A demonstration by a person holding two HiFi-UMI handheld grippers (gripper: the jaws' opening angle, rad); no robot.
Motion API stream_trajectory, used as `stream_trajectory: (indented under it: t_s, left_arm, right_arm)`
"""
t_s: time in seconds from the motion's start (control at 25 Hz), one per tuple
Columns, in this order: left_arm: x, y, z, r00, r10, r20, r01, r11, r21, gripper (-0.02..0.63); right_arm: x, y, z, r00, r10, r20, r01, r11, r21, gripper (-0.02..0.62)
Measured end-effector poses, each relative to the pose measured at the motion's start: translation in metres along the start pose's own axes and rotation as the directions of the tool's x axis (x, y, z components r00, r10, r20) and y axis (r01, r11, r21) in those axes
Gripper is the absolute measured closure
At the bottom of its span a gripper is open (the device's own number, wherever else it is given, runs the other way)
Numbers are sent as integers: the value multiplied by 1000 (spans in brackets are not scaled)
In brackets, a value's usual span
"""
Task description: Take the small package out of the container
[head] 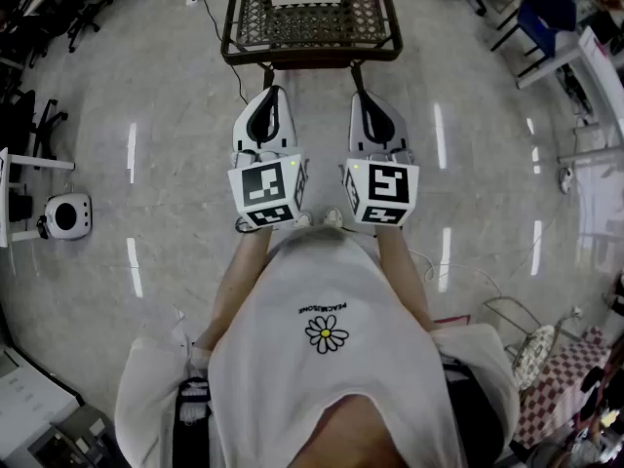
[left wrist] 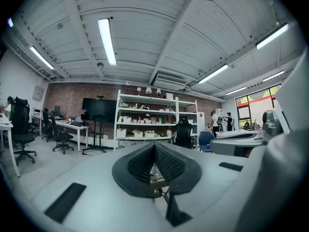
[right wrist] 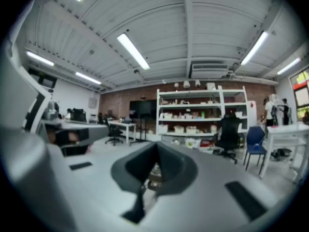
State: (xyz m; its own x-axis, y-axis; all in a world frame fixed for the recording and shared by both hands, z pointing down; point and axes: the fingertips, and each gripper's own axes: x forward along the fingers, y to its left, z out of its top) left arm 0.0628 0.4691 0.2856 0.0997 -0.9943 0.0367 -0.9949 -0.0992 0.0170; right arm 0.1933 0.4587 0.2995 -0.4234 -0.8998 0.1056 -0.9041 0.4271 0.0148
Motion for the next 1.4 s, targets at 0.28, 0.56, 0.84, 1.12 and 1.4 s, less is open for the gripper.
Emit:
stream_trajectory:
  t_s: [0.28, 0.56, 0.84, 1.12, 1.4]
  left_arm:
    - [10, -2, -5, 1000, 18, -6, -18, 1000, -13, 584]
    - [20, -7, -3, 998, 47, 29, -46, 999, -29, 584]
    - [40, 23, 3, 988, 134, 80, -130, 990, -53, 584]
    - [123, 55, 16, 987, 100, 125, -88, 992, -95, 586]
    - [236, 48, 44, 984, 17, 176, 0, 995, -97, 586]
  right_arm:
    - [8, -7, -8, 999, 39, -8, -39, 999, 21, 566]
    - [22, -25, -11, 997, 78, 25, -79, 996, 40, 566]
    - [44, -45, -6, 995, 73, 64, -73, 997, -8, 565]
    - [104, -38, 2, 992, 119, 33, -114, 985, -129, 565]
    - [201, -56, 28, 986, 155, 60, -141, 971, -192, 565]
